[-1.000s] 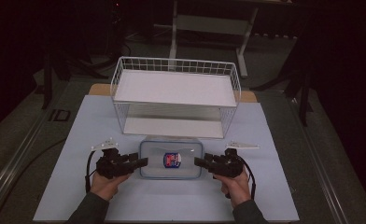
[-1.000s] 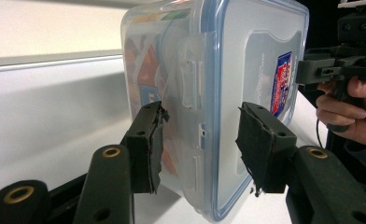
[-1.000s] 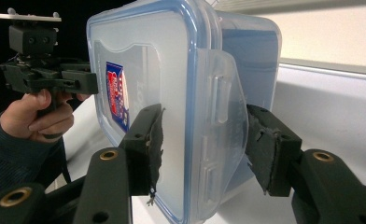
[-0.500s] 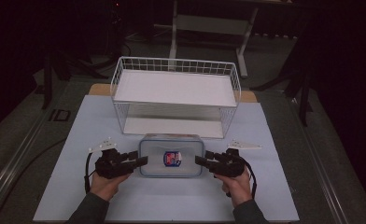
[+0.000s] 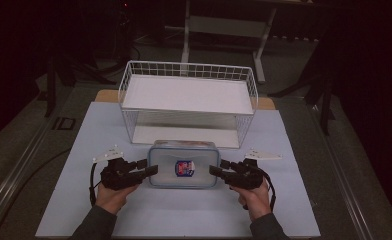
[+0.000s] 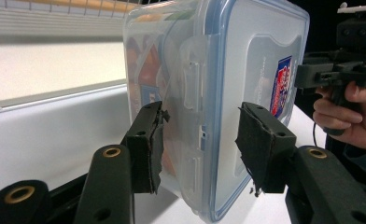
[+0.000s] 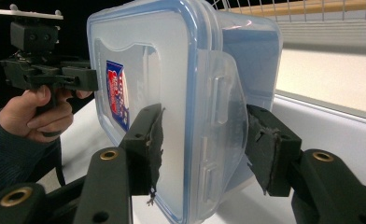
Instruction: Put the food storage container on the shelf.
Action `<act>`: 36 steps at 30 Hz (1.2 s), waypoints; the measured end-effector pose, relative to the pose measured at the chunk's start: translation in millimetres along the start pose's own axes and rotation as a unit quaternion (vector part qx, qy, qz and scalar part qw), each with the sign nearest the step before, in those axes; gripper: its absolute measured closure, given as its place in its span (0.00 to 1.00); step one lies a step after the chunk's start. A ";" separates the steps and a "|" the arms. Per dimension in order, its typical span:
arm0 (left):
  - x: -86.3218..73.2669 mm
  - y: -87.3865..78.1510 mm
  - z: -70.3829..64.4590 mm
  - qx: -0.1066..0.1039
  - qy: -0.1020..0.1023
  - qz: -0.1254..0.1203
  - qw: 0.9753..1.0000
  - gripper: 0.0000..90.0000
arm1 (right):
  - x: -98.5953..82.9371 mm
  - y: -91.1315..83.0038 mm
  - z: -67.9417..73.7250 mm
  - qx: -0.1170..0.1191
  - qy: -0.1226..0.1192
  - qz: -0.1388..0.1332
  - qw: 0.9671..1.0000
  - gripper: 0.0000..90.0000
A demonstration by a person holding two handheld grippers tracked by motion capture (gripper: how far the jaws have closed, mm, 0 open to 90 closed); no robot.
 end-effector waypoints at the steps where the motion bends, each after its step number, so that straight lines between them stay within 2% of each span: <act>1: 0.4 -0.2 -0.1 0.000 0.000 -0.001 1.000 0.57 | 0.3 0.1 0.3 0.000 -0.001 -0.001 1.000 0.54; 26: 21.2 -7.8 -9.5 -0.006 0.009 -0.023 1.000 0.57 | 19.8 -6.6 8.3 -0.007 -0.018 -0.028 0.999 0.54; 36: 49.9 -10.1 -21.1 -0.008 0.031 -0.036 0.999 0.57 | 44.2 -16.0 9.4 -0.009 -0.033 -0.045 0.998 0.54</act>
Point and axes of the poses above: each handheld gripper's, and its own axes: y roughly forward along the jaws, x roughly out of its top, z roughly to its left, the point moved 4 cm from there along y, roughly forward along the jaws, and after that the axes turned 6 degrees about -y, right-handed, at the moved point
